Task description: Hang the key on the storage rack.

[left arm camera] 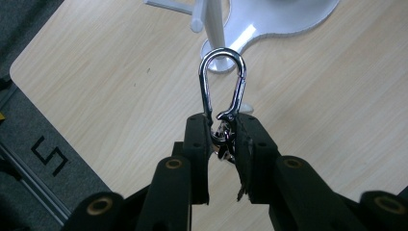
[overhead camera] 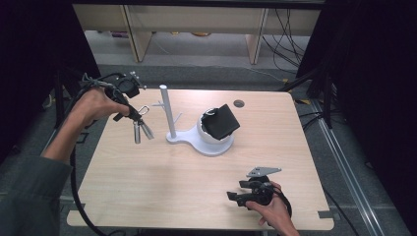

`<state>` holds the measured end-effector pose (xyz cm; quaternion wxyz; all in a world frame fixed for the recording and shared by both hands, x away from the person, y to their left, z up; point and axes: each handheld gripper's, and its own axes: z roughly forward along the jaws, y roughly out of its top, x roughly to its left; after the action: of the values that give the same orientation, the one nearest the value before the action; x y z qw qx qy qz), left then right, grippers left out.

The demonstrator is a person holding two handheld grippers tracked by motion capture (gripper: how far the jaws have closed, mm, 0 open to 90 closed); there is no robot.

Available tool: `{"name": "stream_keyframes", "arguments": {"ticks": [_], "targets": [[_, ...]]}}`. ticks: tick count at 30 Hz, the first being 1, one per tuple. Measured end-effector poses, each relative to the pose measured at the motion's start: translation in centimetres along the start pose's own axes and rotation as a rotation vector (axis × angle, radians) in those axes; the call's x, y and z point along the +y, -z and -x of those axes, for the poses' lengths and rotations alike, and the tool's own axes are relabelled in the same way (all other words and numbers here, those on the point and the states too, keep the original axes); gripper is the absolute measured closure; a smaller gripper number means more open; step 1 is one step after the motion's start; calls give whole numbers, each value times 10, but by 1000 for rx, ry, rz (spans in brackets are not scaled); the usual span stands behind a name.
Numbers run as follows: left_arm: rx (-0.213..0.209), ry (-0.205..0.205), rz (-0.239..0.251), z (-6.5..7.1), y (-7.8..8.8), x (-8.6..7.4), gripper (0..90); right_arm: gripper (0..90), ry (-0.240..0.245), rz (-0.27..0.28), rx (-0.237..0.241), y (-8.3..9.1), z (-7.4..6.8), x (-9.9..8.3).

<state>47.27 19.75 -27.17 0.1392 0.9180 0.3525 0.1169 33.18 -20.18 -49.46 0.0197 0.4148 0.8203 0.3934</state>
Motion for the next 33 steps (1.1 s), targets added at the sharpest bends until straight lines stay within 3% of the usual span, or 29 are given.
{"name": "stream_keyframes", "arguments": {"ticks": [2, 3, 4, 6, 7, 13, 16, 25, 29, 33], "targets": [[1, -4, -5, -3, -2, 3, 752, 306, -23, -16, -5, 1, -2, 0], [-1, 20, 9, -3, -4, 3, 752, 306, -18, -15, -10, 1, -2, 0], [2, 14, 2, -4, -5, 5, 753, 306, 4, -12, -11, 1, 0, 0], [-3, 15, 6, -4, -7, 7, 752, 307, -12, -17, -9, 0, -2, 0], [-6, 16, 2, -5, -8, 8, 752, 307, 11, -11, -7, 0, 0, 0], [-1, 32, 11, -7, -13, 15, 752, 308, -17, -20, -5, 0, -2, 0], [-10, 36, 6, -8, -16, 18, 752, 308, 5, -16, -4, 0, -1, 0], [-8, 60, 12, -13, -23, 23, 751, 308, -14, -24, -2, 0, -2, 0], [-23, 72, 9, -16, -28, 26, 751, 309, 17, -11, -9, 0, 0, 0], [-22, 66, 10, -14, -31, 27, 751, 309, 6, -16, 1, 0, 0, 0]]}}
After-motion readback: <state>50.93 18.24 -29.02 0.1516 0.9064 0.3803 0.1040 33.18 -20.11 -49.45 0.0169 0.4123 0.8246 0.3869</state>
